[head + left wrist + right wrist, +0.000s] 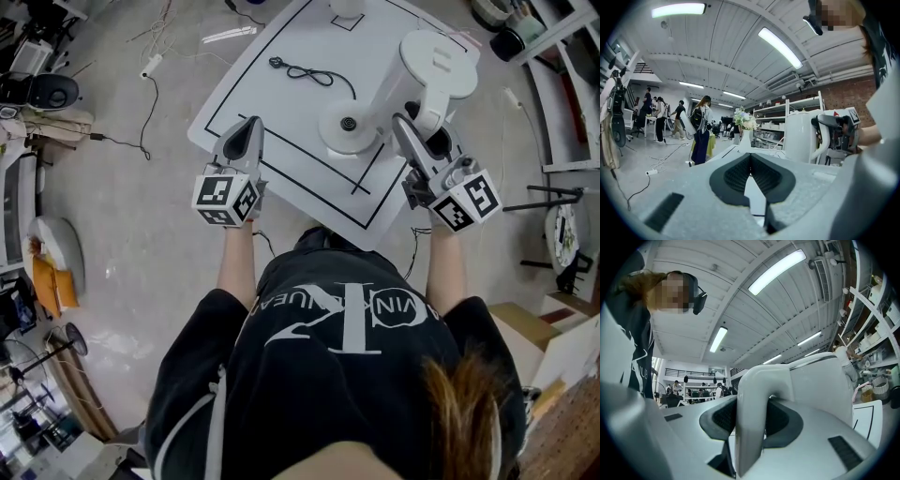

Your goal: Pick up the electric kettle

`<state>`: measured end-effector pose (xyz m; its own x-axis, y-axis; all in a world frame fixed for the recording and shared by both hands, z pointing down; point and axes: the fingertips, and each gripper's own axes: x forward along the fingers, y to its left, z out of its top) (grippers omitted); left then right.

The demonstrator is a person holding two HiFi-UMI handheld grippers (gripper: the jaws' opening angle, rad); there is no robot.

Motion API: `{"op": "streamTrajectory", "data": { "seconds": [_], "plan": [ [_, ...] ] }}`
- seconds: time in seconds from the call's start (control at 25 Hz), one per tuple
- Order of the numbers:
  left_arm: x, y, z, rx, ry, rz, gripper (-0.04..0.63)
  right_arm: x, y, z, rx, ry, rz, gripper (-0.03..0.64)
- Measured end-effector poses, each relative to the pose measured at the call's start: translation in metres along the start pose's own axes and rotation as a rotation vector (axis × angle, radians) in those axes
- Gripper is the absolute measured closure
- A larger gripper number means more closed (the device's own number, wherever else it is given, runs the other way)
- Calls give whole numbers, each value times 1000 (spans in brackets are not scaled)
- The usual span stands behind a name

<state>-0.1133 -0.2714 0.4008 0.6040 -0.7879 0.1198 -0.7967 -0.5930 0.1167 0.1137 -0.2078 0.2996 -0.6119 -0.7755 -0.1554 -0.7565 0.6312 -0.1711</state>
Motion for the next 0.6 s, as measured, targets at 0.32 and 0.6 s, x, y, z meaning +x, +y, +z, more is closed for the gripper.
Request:
{"op": "streamTrajectory", "data": {
  "seconds": [0.32, 0.6],
  "plan": [
    [11, -6, 2, -9, -2, -30, 584, -16, -8, 5, -11, -8, -56, 483],
    [17, -11, 4, -5, -3, -51, 584, -30, -13, 8, -18, -16, -98, 483]
  ]
}}
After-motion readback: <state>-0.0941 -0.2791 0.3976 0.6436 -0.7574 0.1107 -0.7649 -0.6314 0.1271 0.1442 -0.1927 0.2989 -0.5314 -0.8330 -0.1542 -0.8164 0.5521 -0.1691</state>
